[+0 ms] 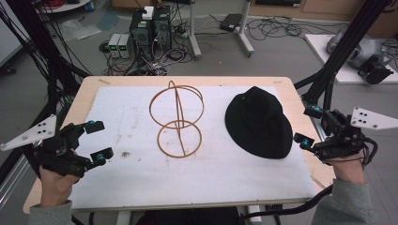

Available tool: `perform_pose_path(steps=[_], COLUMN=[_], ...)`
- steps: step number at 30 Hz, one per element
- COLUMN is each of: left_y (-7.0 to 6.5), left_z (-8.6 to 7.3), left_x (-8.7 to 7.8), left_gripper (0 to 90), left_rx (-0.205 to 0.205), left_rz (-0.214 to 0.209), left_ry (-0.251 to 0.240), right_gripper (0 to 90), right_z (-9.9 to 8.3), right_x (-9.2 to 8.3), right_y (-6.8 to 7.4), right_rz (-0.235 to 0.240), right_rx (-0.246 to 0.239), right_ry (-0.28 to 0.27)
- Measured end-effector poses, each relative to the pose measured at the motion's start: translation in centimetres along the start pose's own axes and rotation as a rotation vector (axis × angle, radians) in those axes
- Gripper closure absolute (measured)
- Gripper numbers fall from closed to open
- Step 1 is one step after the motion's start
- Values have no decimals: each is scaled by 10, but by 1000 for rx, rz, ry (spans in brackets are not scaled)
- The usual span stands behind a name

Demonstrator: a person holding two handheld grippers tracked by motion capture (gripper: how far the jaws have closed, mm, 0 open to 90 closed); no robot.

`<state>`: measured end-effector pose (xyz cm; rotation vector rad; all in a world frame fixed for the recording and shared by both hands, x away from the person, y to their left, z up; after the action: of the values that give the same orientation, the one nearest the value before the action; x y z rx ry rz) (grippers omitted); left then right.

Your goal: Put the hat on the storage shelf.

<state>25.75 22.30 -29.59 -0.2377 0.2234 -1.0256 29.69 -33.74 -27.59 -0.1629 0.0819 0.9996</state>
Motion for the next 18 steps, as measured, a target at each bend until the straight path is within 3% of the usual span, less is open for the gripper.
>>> perform_pose_path(steps=[12, 18], left_y=[-5, -6], left_z=[-3, -4], left_x=[6, 8], left_gripper=[17, 17], left_rx=[14, 11], left_rz=[13, 4], left_ry=[29, 30], right_gripper=[26, 26], right_z=[-1, 2], right_x=[13, 22], right_y=[-25, -35], right_rz=[-28, -40], right_rx=[0, -3], right_ry=[77, 91])
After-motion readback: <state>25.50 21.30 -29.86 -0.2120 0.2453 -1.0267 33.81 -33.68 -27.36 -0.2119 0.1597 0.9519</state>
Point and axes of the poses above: each handheld gripper's, and its own axes: x roughly forward along the jaws, z roughly out of its top, y roughly to its left, the point moved 5 cm from there along x, roughly forward along the jaws, and after that the axes turned 7 degrees about -x, right-handed, at the moved point
